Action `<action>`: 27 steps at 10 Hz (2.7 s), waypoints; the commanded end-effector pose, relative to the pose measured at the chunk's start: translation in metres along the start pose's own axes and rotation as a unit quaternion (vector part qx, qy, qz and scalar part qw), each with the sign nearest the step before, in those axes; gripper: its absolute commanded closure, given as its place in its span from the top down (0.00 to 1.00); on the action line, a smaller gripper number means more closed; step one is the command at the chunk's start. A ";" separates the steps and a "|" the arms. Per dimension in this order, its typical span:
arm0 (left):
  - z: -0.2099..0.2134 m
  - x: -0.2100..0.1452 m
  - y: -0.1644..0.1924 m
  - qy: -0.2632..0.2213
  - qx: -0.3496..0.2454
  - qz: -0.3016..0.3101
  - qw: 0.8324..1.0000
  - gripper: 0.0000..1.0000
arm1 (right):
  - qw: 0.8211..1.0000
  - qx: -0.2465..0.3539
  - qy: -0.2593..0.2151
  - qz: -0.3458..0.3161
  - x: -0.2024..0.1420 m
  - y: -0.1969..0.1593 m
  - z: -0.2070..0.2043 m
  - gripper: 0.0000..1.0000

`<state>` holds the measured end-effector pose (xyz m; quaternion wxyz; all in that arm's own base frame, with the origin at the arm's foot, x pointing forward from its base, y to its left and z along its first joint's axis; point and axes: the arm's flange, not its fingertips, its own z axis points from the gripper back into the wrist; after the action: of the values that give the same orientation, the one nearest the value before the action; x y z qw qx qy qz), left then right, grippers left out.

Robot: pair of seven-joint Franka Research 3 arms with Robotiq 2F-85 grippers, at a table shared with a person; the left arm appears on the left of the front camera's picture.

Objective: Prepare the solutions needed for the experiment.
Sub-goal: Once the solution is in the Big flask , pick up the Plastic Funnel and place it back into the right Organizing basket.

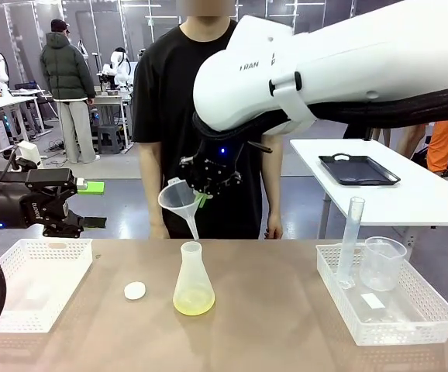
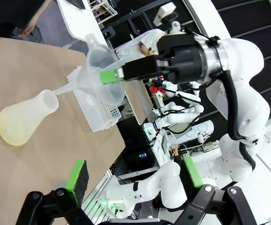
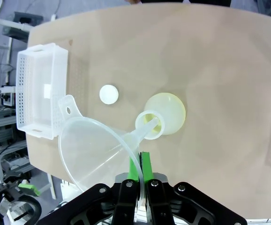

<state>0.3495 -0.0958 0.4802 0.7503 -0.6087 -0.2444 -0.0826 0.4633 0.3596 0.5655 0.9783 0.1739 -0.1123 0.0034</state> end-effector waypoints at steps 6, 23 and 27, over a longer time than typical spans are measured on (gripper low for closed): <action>-0.002 0.000 -0.003 -0.009 -0.011 0.010 1.000 1.00 | 0.997 0.064 -0.023 -0.024 -0.040 -0.073 0.057 0.00; -0.002 0.000 -0.003 -0.009 -0.011 0.010 1.000 1.00 | 0.955 -0.082 -0.049 -0.281 -0.107 -0.262 0.084 0.03; -0.002 0.000 -0.003 -0.009 -0.011 0.010 1.000 1.00 | 0.908 -0.119 -0.048 -0.398 -0.090 -0.343 0.078 0.03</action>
<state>0.3495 -0.0958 0.4802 0.7503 -0.6087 -0.2444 -0.0826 0.3665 0.0090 0.4964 0.9188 0.0898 -0.0888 -0.3740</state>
